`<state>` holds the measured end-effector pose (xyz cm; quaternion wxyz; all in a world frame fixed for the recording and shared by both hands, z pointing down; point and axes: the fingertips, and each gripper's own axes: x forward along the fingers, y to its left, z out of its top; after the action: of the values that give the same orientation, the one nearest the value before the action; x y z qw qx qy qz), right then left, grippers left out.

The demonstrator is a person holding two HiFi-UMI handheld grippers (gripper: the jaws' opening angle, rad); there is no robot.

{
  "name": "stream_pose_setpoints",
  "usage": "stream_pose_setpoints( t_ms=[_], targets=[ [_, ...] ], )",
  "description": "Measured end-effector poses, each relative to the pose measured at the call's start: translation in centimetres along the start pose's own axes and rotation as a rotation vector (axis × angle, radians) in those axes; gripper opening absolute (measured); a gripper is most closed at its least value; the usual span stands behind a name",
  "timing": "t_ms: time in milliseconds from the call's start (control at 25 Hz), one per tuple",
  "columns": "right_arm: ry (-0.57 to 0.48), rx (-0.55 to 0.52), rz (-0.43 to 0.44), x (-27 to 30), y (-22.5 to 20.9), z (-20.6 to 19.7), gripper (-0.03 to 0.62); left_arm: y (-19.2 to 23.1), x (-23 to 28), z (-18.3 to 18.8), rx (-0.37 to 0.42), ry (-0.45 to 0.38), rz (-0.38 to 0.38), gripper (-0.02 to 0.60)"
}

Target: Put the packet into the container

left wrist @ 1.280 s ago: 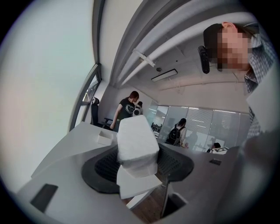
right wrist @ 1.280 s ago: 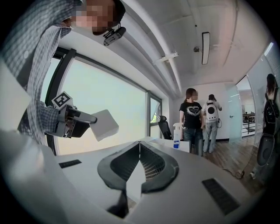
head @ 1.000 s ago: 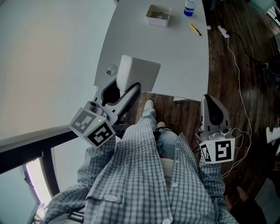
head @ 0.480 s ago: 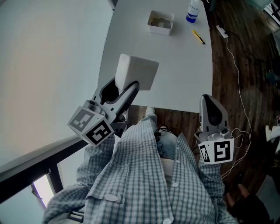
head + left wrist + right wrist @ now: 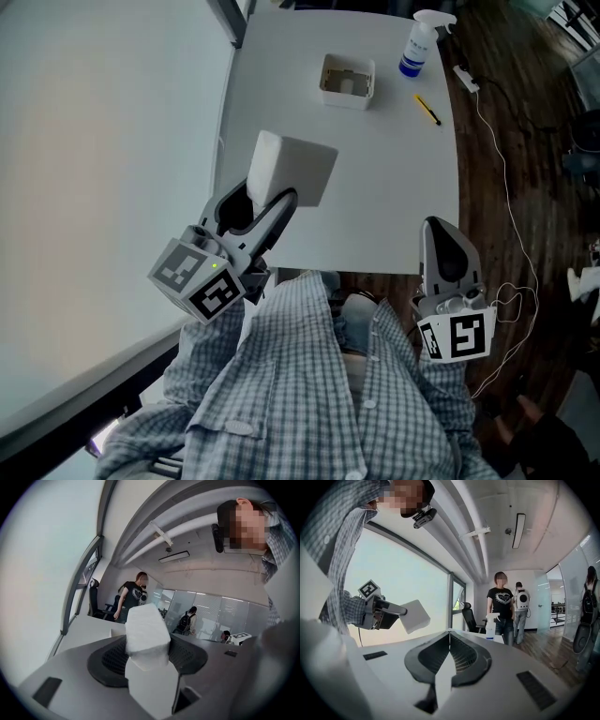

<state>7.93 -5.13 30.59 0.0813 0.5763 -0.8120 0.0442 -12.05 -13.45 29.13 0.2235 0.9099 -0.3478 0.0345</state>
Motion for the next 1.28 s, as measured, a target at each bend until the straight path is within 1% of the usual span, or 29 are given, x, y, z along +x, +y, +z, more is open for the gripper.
stream_pose_setpoints(
  t_ms=[160, 280, 600, 800, 960, 1080, 1280],
  targets=[
    [0.009, 0.008, -0.015, 1.2, 0.2, 0.0, 0.012, 1.1, 1.0, 0.6, 0.003, 0.020, -0.013, 0.259],
    [0.020, 0.012, -0.027, 1.7, 0.2, -0.2, 0.014, 1.6, 1.7, 0.4, -0.011, 0.025, -0.027, 0.259],
    [0.044, 0.032, -0.059, 2.3, -1.8, -1.3, 0.012, 2.7, 4.5, 0.3, -0.003, 0.047, -0.033, 0.259],
    [0.050, 0.045, -0.002, 4.1, -2.6, -1.5, 0.012, 3.4, 6.2, 1.5, 0.030, 0.055, -0.002, 0.259],
    [0.024, 0.073, 0.032, 6.0, -3.3, -0.9, 0.014, 4.4, 7.7, 2.1, 0.044, 0.064, 0.037, 0.259],
    [0.048, 0.068, 0.071, 6.2, -3.8, -1.8, 0.012, 5.1, 9.0, 2.5, 0.074, 0.082, 0.064, 0.259],
    [0.061, 0.076, 0.087, 7.1, -5.5, -2.8, 0.012, 6.2, 12.4, 3.1, 0.101, 0.083, 0.076, 0.259]
  ],
)
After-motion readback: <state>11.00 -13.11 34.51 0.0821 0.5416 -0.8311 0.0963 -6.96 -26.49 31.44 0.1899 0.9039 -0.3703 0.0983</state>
